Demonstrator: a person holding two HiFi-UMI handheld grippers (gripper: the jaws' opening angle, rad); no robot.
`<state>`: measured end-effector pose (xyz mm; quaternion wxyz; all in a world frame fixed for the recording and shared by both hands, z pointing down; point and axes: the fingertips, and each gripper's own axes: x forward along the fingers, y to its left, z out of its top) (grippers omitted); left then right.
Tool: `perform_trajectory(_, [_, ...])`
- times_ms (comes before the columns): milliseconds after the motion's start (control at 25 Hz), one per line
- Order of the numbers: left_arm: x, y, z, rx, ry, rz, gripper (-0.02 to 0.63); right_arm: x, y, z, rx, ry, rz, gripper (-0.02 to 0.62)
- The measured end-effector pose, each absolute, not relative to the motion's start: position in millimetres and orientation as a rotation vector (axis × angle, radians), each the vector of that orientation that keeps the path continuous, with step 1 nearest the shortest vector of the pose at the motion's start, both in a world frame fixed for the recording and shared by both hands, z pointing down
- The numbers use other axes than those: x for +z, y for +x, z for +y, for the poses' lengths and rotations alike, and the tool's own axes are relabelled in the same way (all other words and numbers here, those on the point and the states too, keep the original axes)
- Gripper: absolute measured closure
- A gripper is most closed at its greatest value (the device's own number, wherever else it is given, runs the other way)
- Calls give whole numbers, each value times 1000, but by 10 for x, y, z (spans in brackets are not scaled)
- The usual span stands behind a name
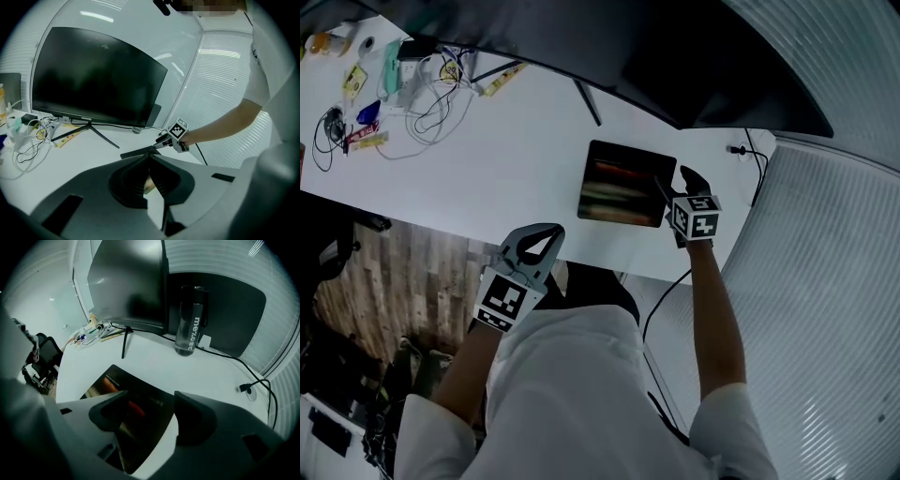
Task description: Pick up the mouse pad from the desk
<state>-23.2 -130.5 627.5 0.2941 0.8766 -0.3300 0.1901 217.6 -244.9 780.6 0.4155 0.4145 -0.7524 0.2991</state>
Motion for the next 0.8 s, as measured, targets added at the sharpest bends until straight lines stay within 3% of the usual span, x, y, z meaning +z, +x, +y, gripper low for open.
perform_trajectory(800, [6443,-343,-1237,513,2249,-950,588,8376,2314,-2527,743,848,-1794,270])
